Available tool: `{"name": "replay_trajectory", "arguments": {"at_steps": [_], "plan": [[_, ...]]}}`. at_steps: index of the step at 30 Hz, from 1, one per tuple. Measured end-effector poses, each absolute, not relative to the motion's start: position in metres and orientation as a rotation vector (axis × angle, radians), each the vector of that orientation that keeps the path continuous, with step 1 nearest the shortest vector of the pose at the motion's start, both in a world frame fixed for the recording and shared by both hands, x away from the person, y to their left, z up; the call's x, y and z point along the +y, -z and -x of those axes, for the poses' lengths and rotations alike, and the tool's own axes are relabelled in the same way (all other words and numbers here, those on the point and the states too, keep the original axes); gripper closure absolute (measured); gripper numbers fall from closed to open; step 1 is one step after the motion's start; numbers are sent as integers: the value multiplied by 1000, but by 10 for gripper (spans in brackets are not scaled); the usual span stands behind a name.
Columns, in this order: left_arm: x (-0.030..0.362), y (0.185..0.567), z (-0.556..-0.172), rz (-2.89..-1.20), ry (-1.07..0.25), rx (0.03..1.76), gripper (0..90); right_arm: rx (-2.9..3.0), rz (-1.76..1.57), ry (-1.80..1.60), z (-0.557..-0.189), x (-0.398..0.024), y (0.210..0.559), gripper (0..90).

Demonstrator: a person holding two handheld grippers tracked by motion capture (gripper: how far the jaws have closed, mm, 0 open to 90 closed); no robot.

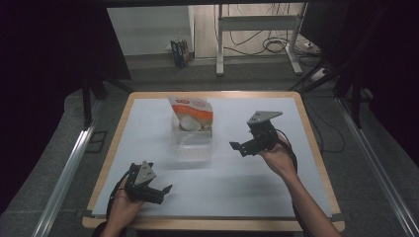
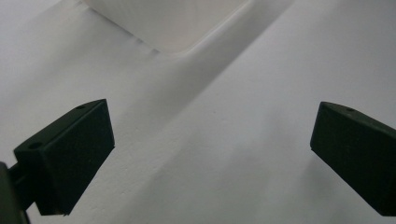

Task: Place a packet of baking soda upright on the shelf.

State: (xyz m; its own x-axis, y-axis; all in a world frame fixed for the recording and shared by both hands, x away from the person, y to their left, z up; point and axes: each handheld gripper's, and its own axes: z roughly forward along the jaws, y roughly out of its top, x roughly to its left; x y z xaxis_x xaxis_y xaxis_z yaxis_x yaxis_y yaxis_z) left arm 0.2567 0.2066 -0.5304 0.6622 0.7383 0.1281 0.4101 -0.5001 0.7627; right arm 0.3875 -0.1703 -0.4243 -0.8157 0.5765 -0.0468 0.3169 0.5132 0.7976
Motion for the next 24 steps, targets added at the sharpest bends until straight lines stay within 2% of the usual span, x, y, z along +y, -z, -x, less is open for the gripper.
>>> {"name": "replay_trajectory", "arguments": {"at_steps": [13,24], "plan": [[206,530,-256,-2161,-588,873,0,2414,-801,-1154,-352,-208,448,0],[205,530,-256,-2162,-588,869,0,2401,-899,-1116,-320,-242,482,0]]}}
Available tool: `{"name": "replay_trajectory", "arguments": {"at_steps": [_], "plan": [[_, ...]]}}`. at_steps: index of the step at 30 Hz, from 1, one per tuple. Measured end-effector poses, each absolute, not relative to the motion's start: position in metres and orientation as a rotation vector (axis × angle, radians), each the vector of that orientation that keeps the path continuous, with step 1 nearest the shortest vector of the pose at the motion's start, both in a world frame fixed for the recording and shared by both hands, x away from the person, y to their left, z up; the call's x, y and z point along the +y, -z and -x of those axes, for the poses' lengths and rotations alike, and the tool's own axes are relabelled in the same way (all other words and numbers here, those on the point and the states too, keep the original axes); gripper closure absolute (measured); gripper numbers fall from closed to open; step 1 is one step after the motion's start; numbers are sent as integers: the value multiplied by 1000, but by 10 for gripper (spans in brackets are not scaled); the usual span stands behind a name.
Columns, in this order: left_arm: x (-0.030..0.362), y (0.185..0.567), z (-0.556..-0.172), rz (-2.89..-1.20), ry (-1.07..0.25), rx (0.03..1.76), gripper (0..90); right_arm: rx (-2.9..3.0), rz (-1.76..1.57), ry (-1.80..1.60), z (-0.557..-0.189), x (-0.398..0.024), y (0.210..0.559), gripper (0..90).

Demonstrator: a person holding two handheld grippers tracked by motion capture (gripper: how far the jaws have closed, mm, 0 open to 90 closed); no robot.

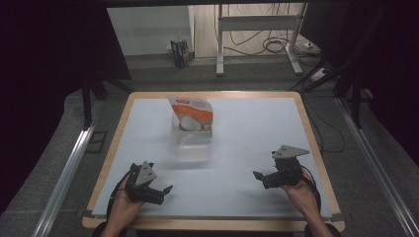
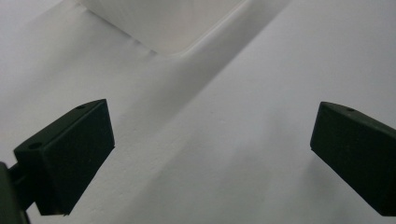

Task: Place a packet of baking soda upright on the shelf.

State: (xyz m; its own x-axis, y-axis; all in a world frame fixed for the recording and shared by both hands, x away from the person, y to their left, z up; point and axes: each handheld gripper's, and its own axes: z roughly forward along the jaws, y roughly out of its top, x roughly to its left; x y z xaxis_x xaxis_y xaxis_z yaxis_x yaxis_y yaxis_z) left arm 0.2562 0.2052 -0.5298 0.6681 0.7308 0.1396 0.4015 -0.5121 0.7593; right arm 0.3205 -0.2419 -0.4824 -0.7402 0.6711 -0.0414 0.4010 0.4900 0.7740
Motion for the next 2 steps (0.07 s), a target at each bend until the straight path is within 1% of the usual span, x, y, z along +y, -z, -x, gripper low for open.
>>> {"name": "replay_trajectory", "arguments": {"at_steps": [2], "plan": [[205,530,-256,-2162,-589,868,0,2399,-903,-1085,-319,-246,485,0]]}}
